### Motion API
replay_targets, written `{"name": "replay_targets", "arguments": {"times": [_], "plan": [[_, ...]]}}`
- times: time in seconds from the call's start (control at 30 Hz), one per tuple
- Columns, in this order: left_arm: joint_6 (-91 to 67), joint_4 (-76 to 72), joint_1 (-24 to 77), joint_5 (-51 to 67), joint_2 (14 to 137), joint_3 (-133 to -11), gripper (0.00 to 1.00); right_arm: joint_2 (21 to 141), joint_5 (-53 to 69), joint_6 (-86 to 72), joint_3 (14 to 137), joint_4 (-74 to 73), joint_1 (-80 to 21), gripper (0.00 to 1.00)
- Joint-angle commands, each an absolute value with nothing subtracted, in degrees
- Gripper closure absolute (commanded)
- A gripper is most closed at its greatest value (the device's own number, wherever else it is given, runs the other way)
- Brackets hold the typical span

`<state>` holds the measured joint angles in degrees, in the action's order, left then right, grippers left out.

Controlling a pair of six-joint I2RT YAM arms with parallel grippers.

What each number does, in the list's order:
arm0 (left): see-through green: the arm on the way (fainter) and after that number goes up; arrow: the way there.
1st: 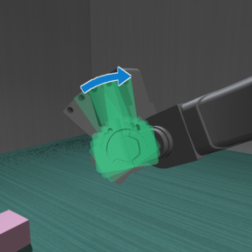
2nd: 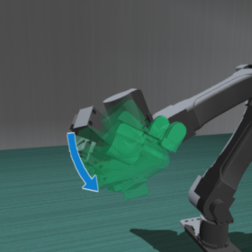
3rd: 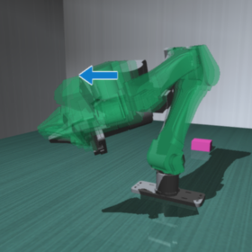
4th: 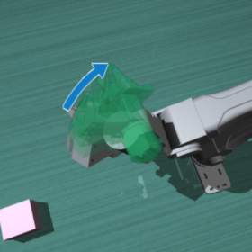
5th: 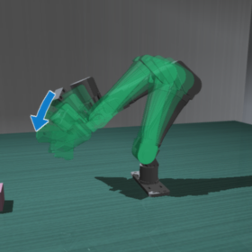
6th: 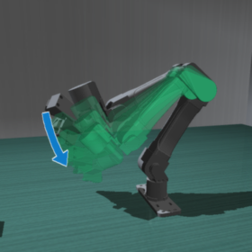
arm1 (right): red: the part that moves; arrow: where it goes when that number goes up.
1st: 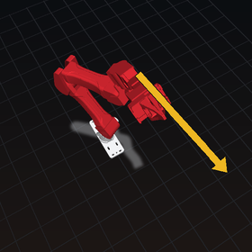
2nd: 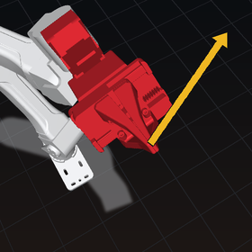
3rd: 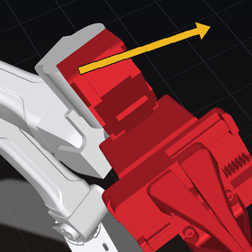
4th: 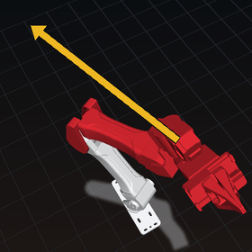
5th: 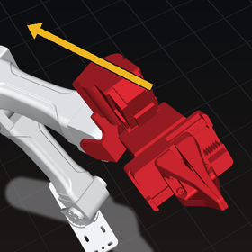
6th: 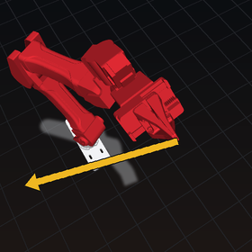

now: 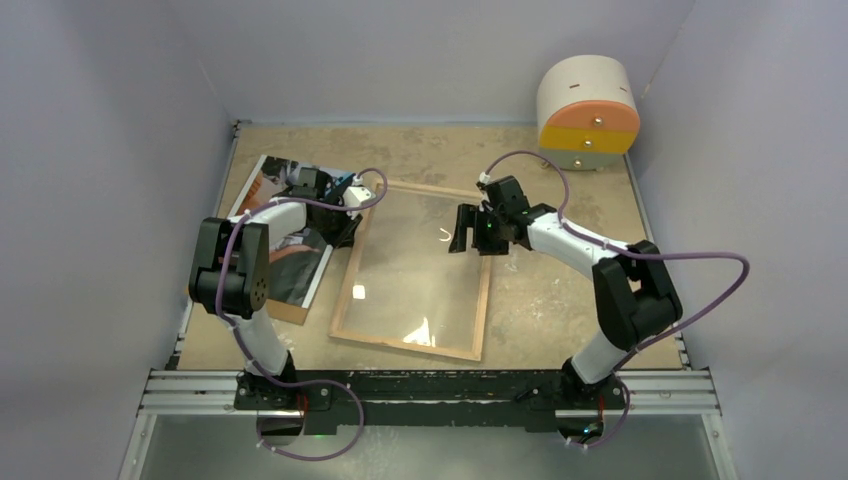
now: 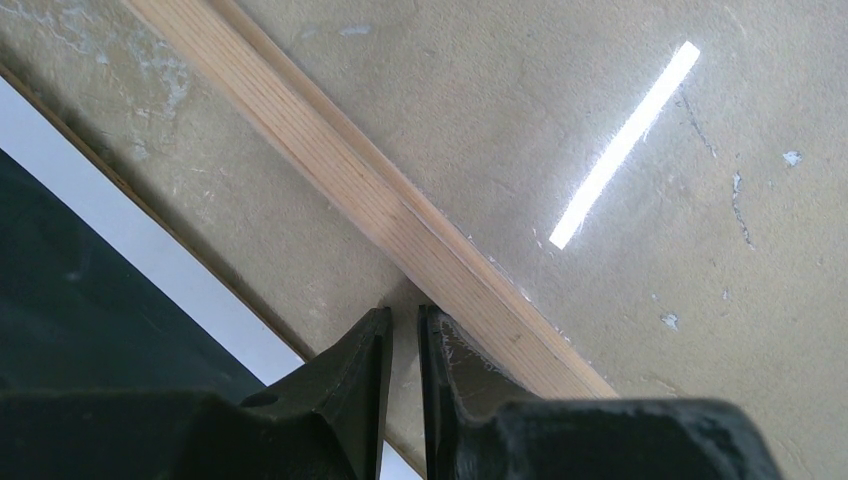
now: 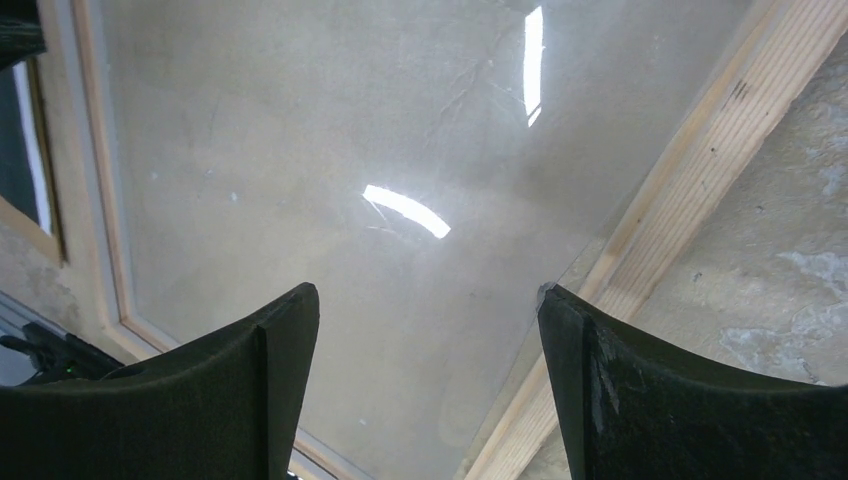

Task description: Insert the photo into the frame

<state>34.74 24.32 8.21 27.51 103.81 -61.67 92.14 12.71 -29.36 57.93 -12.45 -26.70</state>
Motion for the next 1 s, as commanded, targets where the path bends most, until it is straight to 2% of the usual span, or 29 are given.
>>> {"name": "replay_targets", "arguments": {"times": [0.0, 0.2, 0.37, 0.67, 0.97], "plan": [[33.66, 35.33, 9.32, 29.81, 107.48, -57.96, 0.8, 94.91, 14.35, -26.73, 62.12, -14.42, -27.71, 0.18], [33.44, 35.2, 9.32, 29.62, 107.78, -58.21, 0.8, 95.28, 8.59, -24.19, 64.63, -17.8, -27.73, 0.18], [33.39, 35.07, 9.32, 29.6, 107.72, -57.88, 0.8, 94.88, 8.86, -24.33, 63.5, -17.13, -27.77, 0.18], [33.54, 34.64, 9.32, 29.45, 108.16, -57.27, 0.81, 90.85, 20.87, -30.62, 59.79, -9.68, -26.71, 0.23], [33.97, 34.45, 9.32, 29.62, 108.65, -56.93, 0.82, 86.07, 38.62, -42.86, 49.3, 10.93, -20.44, 0.28]]}}
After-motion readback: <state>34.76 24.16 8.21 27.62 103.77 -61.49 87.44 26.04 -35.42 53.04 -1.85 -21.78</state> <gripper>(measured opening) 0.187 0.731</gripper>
